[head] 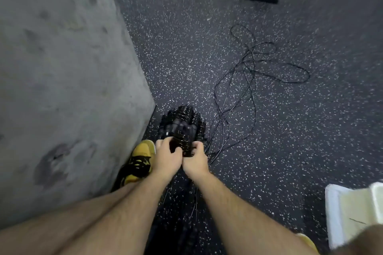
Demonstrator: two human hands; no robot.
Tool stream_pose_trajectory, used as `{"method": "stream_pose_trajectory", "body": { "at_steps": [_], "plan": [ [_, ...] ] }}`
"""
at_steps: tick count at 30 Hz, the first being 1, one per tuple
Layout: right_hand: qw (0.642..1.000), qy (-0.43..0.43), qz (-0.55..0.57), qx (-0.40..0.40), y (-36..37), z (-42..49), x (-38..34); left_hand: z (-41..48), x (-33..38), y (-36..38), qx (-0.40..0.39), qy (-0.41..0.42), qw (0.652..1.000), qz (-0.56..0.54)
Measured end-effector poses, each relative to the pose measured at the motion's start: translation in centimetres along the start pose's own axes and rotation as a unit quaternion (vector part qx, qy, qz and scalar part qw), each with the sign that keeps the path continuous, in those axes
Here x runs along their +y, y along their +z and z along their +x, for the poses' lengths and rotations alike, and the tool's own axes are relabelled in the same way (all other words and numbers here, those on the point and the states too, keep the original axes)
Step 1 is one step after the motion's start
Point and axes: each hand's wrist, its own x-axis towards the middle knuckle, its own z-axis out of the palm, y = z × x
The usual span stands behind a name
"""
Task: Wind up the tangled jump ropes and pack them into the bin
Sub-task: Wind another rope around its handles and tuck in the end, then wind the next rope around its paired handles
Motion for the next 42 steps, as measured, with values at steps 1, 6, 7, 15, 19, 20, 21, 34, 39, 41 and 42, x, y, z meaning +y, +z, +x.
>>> {"method": "stream_pose_trajectory", "body": {
  "at_steps": [1,6,7,15,19,20,21,34,39,41,42],
  "plan": [
    [1.0,0.008,-0.005,0.0,1.3,0.2,1.9,0.1,-2.0,0.9,0.002,-0.019,1.0,0.013],
    [0.998,0.025,-0.027,-0.045,4.9,1.8,6.0,1.2,-7.7,3.0,0.012,-0.064,0.997,0.044],
    [0.997,0.018,-0.034,-0.063,5.0,2.2,6.3,1.8,-8.2,3.2,0.008,-0.06,0.997,0.053],
    [0.99,-0.016,-0.139,-0.016,3.0,3.6,7.0,1.5,-8.0,5.7,0.095,0.025,0.982,0.16],
    [0.986,-0.009,-0.162,0.051,-0.5,4.1,9.2,0.9,-7.7,9.5,-0.037,0.075,0.986,0.145],
    [0.985,0.007,-0.164,0.051,-1.6,4.1,10.0,0.8,-7.8,10.5,-0.074,0.068,0.984,0.147],
    [0.986,0.028,-0.161,0.044,-2.5,4.1,10.8,0.6,-8.1,11.4,-0.107,0.054,0.98,0.159],
    [0.98,0.17,-0.07,-0.075,-5.6,3.5,15.3,-1.6,-8.7,16.5,-0.101,-0.08,0.963,0.236],
    [0.981,0.164,-0.099,-0.035,-7.3,3.4,14.5,-1.6,-8.6,17.1,-0.199,-0.046,0.95,0.235],
    [0.983,0.161,-0.091,0.003,-8.4,3.4,14.4,-1.5,-8.6,17.4,-0.158,0.016,0.954,0.255],
    [0.983,0.161,-0.085,0.016,-8.8,3.4,14.3,-1.3,-8.4,17.5,-0.115,0.031,0.954,0.275]
  ]
}}
